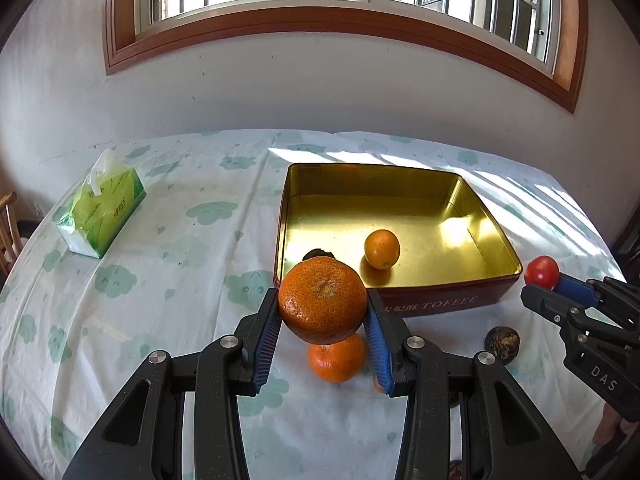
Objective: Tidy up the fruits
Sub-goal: 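Lift and carry the tomato and mandarin over the red tin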
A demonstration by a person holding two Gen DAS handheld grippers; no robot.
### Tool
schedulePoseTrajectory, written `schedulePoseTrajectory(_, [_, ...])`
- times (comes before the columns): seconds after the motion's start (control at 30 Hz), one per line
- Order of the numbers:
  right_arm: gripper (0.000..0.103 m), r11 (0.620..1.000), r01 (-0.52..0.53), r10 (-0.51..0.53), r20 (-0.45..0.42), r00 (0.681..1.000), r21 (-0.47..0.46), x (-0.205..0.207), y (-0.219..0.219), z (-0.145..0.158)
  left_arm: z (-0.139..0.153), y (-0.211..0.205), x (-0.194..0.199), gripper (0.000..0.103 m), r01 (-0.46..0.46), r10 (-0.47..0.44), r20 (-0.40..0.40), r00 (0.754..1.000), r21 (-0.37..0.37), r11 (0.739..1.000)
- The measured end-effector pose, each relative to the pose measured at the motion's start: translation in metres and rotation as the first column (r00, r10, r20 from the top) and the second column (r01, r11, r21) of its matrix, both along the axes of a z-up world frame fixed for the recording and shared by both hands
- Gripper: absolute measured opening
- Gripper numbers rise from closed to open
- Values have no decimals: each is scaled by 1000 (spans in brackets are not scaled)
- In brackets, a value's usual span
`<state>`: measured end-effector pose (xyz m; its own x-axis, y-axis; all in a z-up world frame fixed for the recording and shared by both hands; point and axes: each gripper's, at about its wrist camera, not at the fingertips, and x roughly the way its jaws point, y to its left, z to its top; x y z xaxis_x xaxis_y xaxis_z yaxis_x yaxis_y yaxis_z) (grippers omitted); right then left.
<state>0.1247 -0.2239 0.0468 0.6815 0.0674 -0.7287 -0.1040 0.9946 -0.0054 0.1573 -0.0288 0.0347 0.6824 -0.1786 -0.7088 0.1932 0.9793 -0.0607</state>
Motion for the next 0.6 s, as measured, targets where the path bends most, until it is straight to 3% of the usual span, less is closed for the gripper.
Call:
schedulePoseTrajectory(0.23, [28,1000,-6,5,-21,1000,-13,36,0,-7,-7,-10,37,42,2,-2,-42,999,-3,1000])
schedulePoseTrajectory(0.6, [28,1000,9,-10,-72,997,-14,65,0,-32,-31,-21,62,42,13,-11,-89,996,25,1000])
